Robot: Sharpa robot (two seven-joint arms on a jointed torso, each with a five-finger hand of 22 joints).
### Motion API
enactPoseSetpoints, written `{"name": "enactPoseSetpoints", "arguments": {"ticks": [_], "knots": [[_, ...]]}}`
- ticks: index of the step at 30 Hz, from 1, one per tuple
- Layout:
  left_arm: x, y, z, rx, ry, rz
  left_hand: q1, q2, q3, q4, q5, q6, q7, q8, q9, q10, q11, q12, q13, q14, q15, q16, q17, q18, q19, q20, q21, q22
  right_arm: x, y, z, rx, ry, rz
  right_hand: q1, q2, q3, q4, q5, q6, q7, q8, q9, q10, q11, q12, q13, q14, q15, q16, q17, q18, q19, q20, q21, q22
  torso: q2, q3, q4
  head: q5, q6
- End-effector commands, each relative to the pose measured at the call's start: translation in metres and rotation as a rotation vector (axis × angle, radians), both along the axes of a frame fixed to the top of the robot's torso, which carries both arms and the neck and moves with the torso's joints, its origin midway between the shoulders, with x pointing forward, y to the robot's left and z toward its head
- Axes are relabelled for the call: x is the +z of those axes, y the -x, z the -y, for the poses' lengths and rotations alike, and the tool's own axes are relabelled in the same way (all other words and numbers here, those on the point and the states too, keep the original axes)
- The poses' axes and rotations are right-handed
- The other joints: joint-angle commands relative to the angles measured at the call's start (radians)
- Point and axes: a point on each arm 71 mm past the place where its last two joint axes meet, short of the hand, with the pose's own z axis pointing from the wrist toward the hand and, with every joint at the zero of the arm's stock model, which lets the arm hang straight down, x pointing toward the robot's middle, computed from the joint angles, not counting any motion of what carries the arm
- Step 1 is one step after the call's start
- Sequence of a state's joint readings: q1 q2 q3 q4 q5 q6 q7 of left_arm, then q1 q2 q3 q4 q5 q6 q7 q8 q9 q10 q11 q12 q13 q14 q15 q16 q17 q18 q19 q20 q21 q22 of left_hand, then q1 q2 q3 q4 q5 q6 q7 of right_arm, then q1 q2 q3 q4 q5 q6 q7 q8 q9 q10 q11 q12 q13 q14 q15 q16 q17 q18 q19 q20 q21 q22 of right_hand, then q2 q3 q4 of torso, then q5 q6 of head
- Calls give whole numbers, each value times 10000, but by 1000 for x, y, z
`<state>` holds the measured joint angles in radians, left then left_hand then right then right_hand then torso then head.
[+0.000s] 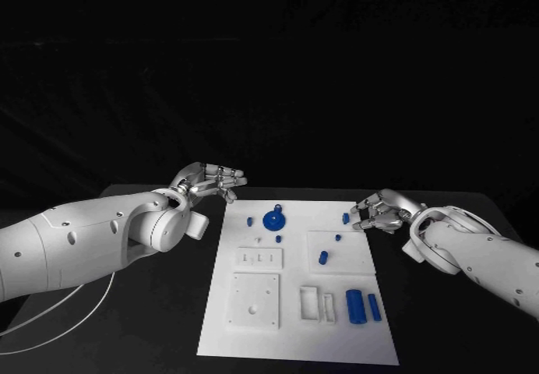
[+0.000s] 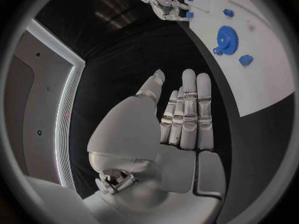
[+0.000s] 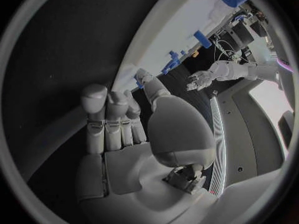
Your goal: Assemble the parts on the task board
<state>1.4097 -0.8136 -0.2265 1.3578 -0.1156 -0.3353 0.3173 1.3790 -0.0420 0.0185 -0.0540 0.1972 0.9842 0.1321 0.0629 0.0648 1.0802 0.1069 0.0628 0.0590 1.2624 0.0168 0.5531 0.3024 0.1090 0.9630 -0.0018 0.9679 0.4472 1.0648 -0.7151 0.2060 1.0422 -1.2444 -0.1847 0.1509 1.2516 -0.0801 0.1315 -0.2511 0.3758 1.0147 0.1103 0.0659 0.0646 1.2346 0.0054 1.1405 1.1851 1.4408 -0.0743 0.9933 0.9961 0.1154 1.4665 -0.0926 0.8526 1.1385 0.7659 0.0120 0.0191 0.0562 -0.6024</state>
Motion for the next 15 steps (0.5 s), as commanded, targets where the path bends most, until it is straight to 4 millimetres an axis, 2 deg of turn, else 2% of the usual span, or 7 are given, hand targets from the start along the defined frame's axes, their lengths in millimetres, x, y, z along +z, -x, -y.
{"name": "enactPoseSetpoints", "arguments": {"ticks": [1,3,8,11,15], "knots": [[1,0,3,-201,107,123,65,-22,-6,-56,-45,-5,42,-3,4,-51,-5,-26,-1,-31,9,-1,-13,82,-40,31,30,-6,-2,1,-4,249,-148,-141,-7,57,-21,-35,53,50,21,-28,5,-24,14,4,16,10,62,-14,3,126,507,41,-39,18,-12,-17,-3,23,-13],[1,0,3,-209,108,120,72,-18,-2,-55,-44,-4,42,-1,5,-72,-2,-28,-1,-32,9,-8,-18,83,-42,32,31,-8,-2,0,-5,269,-183,-155,-36,90,-25,-22,43,72,22,-34,1,-20,14,12,23,13,63,-14,6,126,509,41,-40,35,-16,-21,-9,27,-9],[1,0,4,-232,111,108,83,-16,1,-55,-44,-3,37,-3,4,-84,-6,-26,-1,-25,3,-14,-25,82,-42,29,35,-11,-5,0,-10,347,-255,-229,-71,125,-28,-10,23,149,7,-30,3,-3,7,37,45,19,59,8,32,120,511,40,-38,58,-18,-11,-5,63,-88],[1,0,4,-236,110,98,83,-16,1,-55,-44,-3,37,-3,4,-84,-6,-26,-1,-25,3,-14,-25,82,-42,29,35,-11,-6,0,-11,365,-283,-256,-85,160,-18,0,-6,183,4,-31,3,1,6,45,54,17,59,5,31,120,511,39,-40,64,-23,-11,-3,43,-78],[1,0,4,-237,107,87,83,-16,1,-55,-44,-3,37,-3,4,-84,-6,-26,-1,-25,3,-14,-25,82,-42,29,35,-11,-7,0,-12,276,-344,-130,-129,276,102,-20,-133,244,35,-41,-4,12,24,74,82,22,78,19,51,116,516,41,-32,108,-20,-7,-9,88,-78]]}}
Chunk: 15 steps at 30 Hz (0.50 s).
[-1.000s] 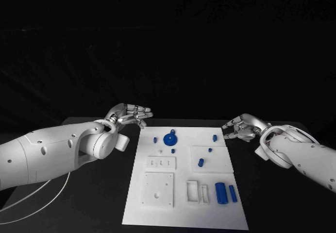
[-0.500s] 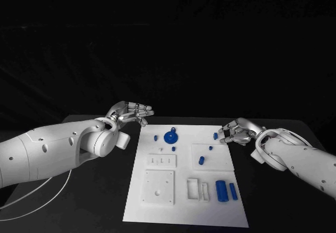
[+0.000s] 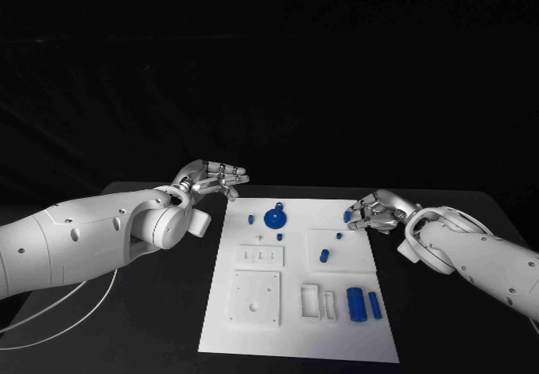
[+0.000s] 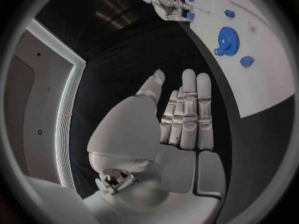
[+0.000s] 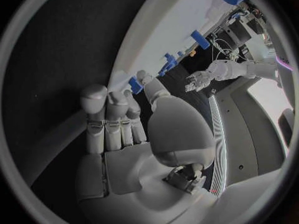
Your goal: Assemble the parts on the task board
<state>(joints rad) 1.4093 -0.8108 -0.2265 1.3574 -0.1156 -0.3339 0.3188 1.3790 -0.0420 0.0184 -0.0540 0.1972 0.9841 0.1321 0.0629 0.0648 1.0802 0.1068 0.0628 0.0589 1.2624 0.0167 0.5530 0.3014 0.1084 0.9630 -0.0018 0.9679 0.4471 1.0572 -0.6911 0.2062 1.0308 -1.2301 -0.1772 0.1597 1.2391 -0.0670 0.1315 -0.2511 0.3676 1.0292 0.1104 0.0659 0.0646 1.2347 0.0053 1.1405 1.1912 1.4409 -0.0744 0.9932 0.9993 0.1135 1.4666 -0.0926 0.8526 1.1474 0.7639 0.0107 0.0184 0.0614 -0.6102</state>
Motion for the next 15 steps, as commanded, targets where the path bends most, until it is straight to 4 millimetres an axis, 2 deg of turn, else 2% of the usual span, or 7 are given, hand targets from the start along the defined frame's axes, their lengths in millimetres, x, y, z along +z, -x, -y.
{"name": "enactPoseSetpoints", "arguments": {"ticks": [1,5,9,11,15], "knots": [[1,0,3,-199,96,77,94,-5,3,-57,-51,-1,41,-3,4,-89,-7,-26,0,-15,-2,-7,-15,85,-38,21,49,-12,-1,0,-2,79,-142,76,-23,181,184,-51,-91,147,31,-39,-3,26,27,90,33,25,76,40,39,140,519,51,-25,38,2,4,2,37,8],[1,0,3,-211,90,67,94,1,2,-55,-56,7,52,0,6,-86,-4,-25,0,-15,0,-4,-14,84,-35,19,55,-13,-2,0,-4,34,-195,172,-117,202,350,-74,-141,218,14,-36,-2,64,17,128,62,24,72,60,67,137,523,50,7,89,4,2,-1,41,6],[1,0,3,-206,82,66,94,1,2,-55,-56,7,52,0,6,-86,-4,-25,0,-15,0,-4,-14,84,-35,19,55,-13,-3,0,-5,15,-206,158,-125,235,434,-86,-248,280,1,-37,-2,70,9,139,73,24,67,54,65,134,523,45,-5,100,-4,3,-4,38,-38],[1,1,3,-186,73,58,94,1,2,-55,-56,7,52,0,6,-86,-4,-25,0,-15,0,-4,-14,84,-35,19,55,-13,-3,1,-5,12,-208,149,-142,243,450,-79,-265,294,-4,-39,-2,71,7,140,75,23,66,51,64,133,522,45,-8,104,-4,6,-5,60,-98],[1,1,3,-169,64,51,93,6,-1,-54,-54,1,59,-3,4,-100,3,-27,0,-6,3,5,-12,87,-31,21,63,-17,-4,1,-6,7,-212,141,-142,273,499,-82,-353,322,-7,-38,-2,67,7,137,73,23,64,49,66,128,523,43,-15,111,0,3,-2,89,-74]]}}
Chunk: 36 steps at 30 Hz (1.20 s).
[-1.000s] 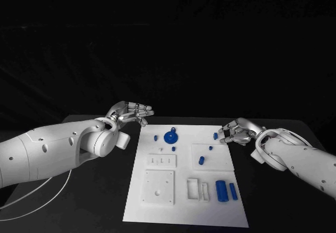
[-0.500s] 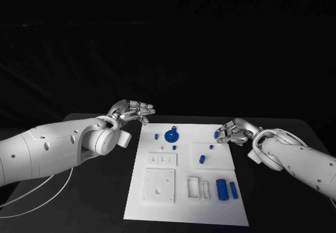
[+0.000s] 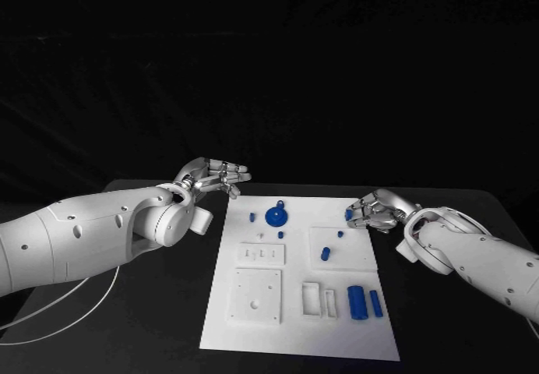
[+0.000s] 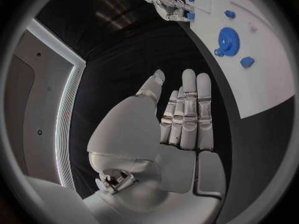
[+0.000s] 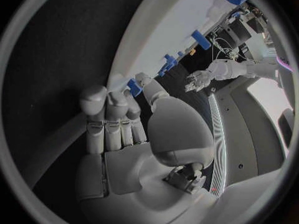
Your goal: Assemble the parts on the task board
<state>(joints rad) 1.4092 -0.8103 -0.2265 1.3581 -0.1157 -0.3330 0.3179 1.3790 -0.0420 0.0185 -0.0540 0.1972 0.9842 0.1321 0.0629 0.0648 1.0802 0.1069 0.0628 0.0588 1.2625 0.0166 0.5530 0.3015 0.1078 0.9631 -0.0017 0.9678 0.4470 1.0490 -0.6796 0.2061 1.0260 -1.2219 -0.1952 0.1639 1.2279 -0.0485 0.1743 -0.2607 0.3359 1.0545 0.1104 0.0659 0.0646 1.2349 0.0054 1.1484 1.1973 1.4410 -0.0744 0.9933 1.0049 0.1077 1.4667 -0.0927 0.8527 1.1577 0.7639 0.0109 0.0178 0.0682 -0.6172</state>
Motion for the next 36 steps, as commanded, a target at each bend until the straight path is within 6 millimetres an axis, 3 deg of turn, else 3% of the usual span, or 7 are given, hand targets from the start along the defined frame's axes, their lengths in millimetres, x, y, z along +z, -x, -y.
{"name": "enactPoseSetpoints", "arguments": {"ticks": [1,5,8,13,24,30,36], "knots": [[1,0,2,-151,62,61,93,6,-2,-54,-54,1,59,-3,4,-100,3,-27,1,-7,4,6,-13,93,-31,21,63,-16,0,0,-2,37,-77,89,-45,104,87,26,-54,74,-8,-37,-2,68,6,60,14,21,64,48,9,183,522,42,-13,15,-3,-2,9,25,5],[1,0,3,-149,59,54,93,6,-2,-54,-54,1,59,-3,4,-100,3,-27,1,-7,4,6,-13,93,-31,21,63,-16,0,0,-2,9,-124,97,-71,145,152,46,-76,110,-17,-39,-2,72,-1,68,22,21,59,47,13,178,523,39,-15,28,-6,3,6,30,38],[1,0,3,-129,50,50,86,4,-7,-44,-57,-17,77,-6,2,-115,12,-30,0,0,7,20,-9,100,-21,23,69,-25,-1,-1,-3,-2,-141,81,-67,223,377,45,-414,220,-41,-40,-2,76,-12,73,30,25,44,49,22,169,522,26,-33,43,-3,9,-3,-12,105],[1,0,2,-99,38,39,88,-7,-11,-45,-56,-31,92,-6,2,-122,22,-26,1,0,15,22,-9,101,-20,26,71,-25,-1,-1,-3,-20,-154,56,-155,259,795,116,-746,457,-118,-34,20,36,-61,30,4,15,11,-5,-2,150,517,-5,-93,50,-6,14,-11,-27,97],[1,0,3,-115,34,21,105,7,2,-28,-60,-32,76,-1,5,-125,13,-26,1,1,7,29,-10,113,-13,31,76,-38,-2,-2,-6,-109,-217,81,-158,283,892,234,-906,730,-200,-23,40,84,-94,57,30,22,-24,-25,12,124,526,-36,-99,86,-5,20,1,-55,96],[1,0,4,-136,36,5,103,24,3,-22,-59,6,70,3,7,-65,3,-21,2,-14,9,25,-13,106,-23,29,76,-44,-1,-2,-6,-266,-278,183,-122,366,1146,312,-1119,1199,-360,-13,128,153,-190,87,71,32,-96,-29,35,57,531,-100,-70,122,-2,18,-11,-56,122],[0,0,5,-236,22,-35,72,145,35,-22,-56,347,62,3,11,505,-62,-27,-2,-43,14,39,1,111,-46,33,107,-36,1,-2,-6,-529,-545,342,-101,368,1270,335,-1071,1446,-431,-15,235,239,-229,110,118,37,-148,-39,58,-8,533,-162,-58,146,-4,15,-2,-71,131]]}}
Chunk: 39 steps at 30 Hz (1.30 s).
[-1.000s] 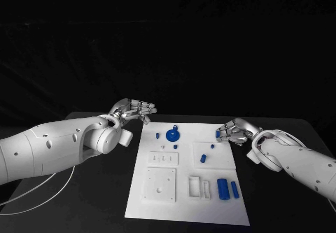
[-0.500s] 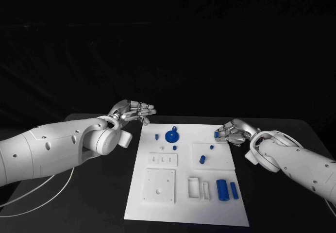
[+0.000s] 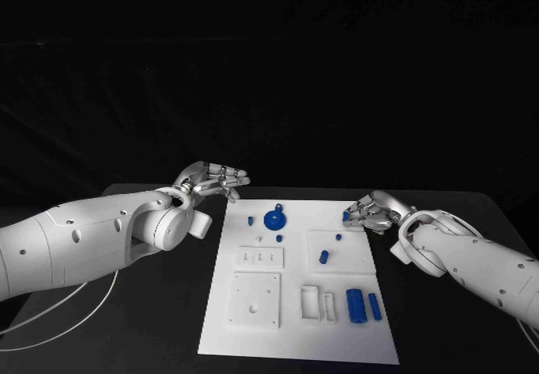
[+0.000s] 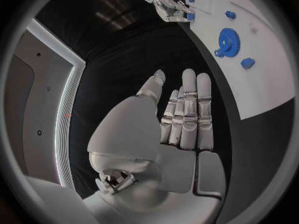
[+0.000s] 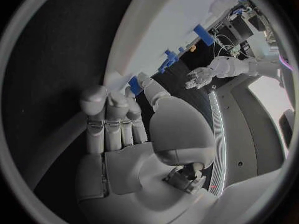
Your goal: Assemble the parts on the task board
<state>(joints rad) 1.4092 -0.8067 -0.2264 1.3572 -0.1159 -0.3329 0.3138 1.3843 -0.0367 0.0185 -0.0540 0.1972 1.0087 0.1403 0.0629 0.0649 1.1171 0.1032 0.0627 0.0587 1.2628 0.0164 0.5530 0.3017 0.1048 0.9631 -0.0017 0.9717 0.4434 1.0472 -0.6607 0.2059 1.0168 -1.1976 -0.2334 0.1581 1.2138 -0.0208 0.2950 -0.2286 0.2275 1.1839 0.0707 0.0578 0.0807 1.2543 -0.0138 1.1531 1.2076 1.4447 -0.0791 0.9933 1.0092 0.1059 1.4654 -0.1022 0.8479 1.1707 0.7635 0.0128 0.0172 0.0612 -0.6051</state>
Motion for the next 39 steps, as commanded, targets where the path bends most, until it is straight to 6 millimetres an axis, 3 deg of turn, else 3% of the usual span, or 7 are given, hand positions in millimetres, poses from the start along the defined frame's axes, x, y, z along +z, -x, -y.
{"name": "enactPoseSetpoints", "arguments": {"ticks": [1,18,22,27,29,31,39], "knots": [[0,0,3,-241,16,-7,7,120,52,-14,-52,204,-45,14,17,302,-56,-19,-1,-43,8,52,8,139,-48,27,76,4,2,0,0,-310,-275,212,44,93,67,16,18,183,-46,67,92,51,-44,61,17,2,-107,-40,17,5,548,-74,-2,22,-1,-4,6,-6,18],[2,-1,9,-958,-1283,-912,-813,168,-82,604,-110,1308,-653,7,58,3945,-1170,106,176,1026,-848,2449,1636,-208,555,-825,1126,607,22,6,-13,-119,-19,158,12,92,273,7,-38,182,-53,57,286,93,-61,30,78,15,-125,-48,78,22,550,-106,-8,29,-235,49,-107,39,125],[7,-4,17,-1528,-1833,-1451,-1087,60,-320,657,1590,1946,-924,19,410,3991,-1449,1548,752,1296,-1153,3995,2638,-329,723,-1147,1497,845,32,10,-29,320,143,168,5,44,333,26,160,180,-50,57,294,87,-63,18,86,19,-128,-23,116,48,553,-105,-4,33,-361,67,-168,161,193],[10,-11,29,-1755,-2291,-1651,-1761,-130,-504,968,2182,2177,-1084,93,655,4011,-1657,3129,1417,1585,-1332,5011,3288,-314,1081,-1312,1893,1103,42,13,-48,697,245,266,-66,-62,350,82,257,177,-58,57,300,116,-65,37,114,18,-123,-28,131,70,555,-96,-4,31,-536,105,-186,172,212],[11,-14,35,-1838,-2488,-1634,-1997,-172,-437,1082,3250,2422,-1219,104,994,3930,-1751,3635,1663,1608,-1417,5563,3912,-320,1140,-1401,1982,1207,45,16,-55,838,290,294,-89,-87,338,123,321,166,-62,56,297,139,-68,61,135,20,-125,-33,132,78,556,-97,-13,23,-602,104,-181,159,162],[11,-16,40,-1912,-2658,-1689,-2345,-257,-361,1244,3523,2535,-1339,77,1588,3951,-1831,4027,1889,1627,-1454,6105,4567,-348,1161,-1460,2062,1344,48,17,-60,954,339,321,-94,-105,329,129,322,163,-61,55,295,147,-67,70,143,18,-126,-39,128,80,557,-98,-13,22,-645,91,-182,131,150],[5,-21,57,-2130,-3503,-2207,-2764,-864,48,2176,2718,2280,-1331,30,4000,3957,-1801,4130,2292,1587,-1458,6356,4915,-322,1132,-1444,1981,1832,50,20,-86,1387,424,289,-8,-144,348,169,283,150,-50,52,285,139,-63,59,156,21,-125,-45,140,101,554,-95,-11,11,-760,147,-240,191,59]]}}
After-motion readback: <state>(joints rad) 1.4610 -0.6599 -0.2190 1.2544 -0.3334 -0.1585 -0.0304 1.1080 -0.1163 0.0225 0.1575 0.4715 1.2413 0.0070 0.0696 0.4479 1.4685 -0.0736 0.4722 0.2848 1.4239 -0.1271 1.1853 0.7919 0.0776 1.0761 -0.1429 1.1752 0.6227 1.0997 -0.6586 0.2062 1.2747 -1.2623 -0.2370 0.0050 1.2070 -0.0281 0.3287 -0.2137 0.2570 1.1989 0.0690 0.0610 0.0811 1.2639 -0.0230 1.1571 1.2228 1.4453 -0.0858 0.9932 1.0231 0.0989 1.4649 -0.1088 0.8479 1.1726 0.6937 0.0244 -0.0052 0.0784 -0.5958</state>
